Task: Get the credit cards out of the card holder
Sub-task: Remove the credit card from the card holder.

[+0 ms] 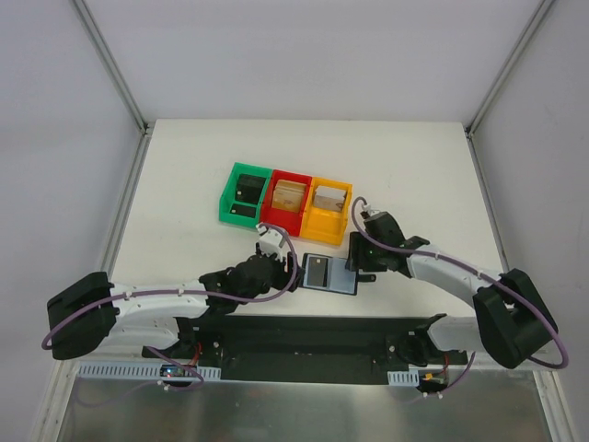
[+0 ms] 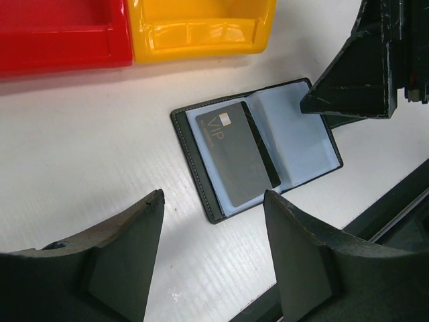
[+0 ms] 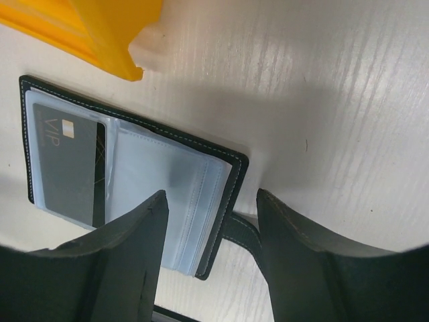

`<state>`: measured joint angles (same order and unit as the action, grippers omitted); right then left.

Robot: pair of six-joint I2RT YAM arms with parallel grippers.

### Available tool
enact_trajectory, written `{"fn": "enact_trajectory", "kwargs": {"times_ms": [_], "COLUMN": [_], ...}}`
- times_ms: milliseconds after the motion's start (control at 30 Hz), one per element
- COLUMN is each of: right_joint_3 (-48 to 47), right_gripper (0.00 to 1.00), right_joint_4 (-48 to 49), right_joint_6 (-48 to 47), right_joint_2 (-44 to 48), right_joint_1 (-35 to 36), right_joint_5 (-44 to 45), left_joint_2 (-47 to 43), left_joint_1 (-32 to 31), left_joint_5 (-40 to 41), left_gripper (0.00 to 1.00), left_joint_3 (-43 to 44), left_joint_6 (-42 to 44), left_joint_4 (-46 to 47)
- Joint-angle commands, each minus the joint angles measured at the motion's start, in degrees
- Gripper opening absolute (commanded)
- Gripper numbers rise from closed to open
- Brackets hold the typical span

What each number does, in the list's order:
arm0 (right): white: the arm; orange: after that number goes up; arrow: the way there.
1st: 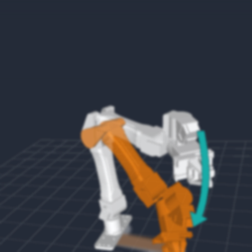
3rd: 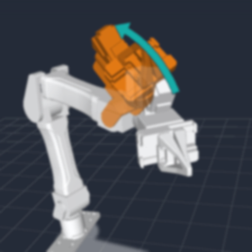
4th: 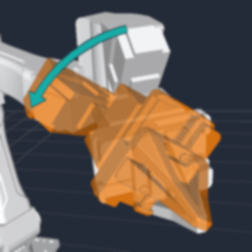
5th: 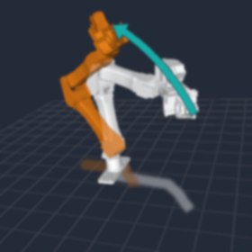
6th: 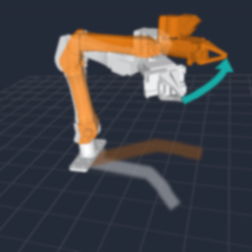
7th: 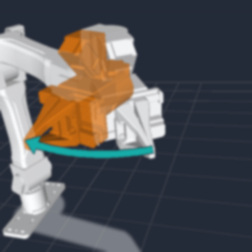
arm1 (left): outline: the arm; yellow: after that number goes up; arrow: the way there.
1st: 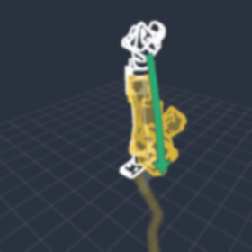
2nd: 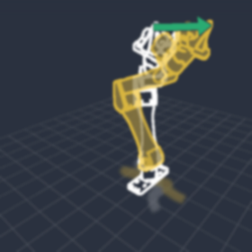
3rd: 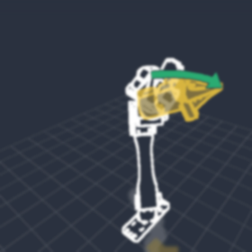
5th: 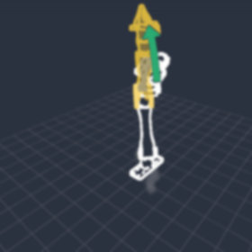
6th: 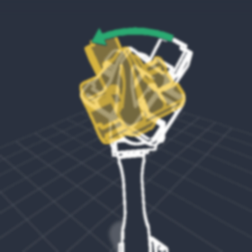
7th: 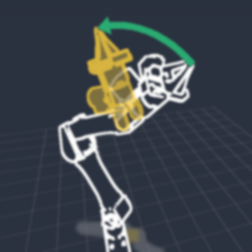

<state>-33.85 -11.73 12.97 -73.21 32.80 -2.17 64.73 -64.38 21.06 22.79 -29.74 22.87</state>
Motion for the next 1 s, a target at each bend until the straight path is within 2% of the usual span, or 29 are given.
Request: {"fn": "enact_trajectory", "kwargs": {"times_ms": [0,333,500,667,767,867,967], "right_joint_3": [-2.45,-3.86,-4.30,-2.54,-1.67,-1.31,0.00], "right_gripper": [0.57,0.56,0.56,0.59,0.59,0.59,0.59], "right_joint_4": [3.02,6.71,6.90,3.73,2.85,5.38,11.08], "right_joint_6": [-2.42,-8.48,-8.67,-5.95,-5.50,-5.94,-2.70], "right_joint_2": [-1.85,-7.65,-8.09,1.11,8.06,12.38,12.39], "right_joint_1": [-0.19,0.16,0.69,0.60,1.30,2.62,3.85], "right_joint_5": [0.59,-7.13,-7.85,0.23,1.56,-3.43,-10.37], "left_joint_2": [-0.48,1.54,1.72,0.49,0.22,2.58,6.80], "left_joint_1": [0.75,0.75,0.83,0.83,1.01,1.71,3.11], "left_joint_5": [-0.67,-1.99,-2.51,-1.37,-2.51,-6.45,-11.99], "left_gripper": [0.60,0.58,0.58,0.56,0.56,0.52,0.38], "left_joint_3": [-0.73,-0.72,-1.34,-1.43,-0.90,0.15,0.42], "left_joint_6": [-1.73,-2.25,-3.05,-3.84,-5.06,-6.82,-9.19], "left_joint_4": [-0.73,-0.55,-0.20,-0.55,0.50,2.52,5.77]}}
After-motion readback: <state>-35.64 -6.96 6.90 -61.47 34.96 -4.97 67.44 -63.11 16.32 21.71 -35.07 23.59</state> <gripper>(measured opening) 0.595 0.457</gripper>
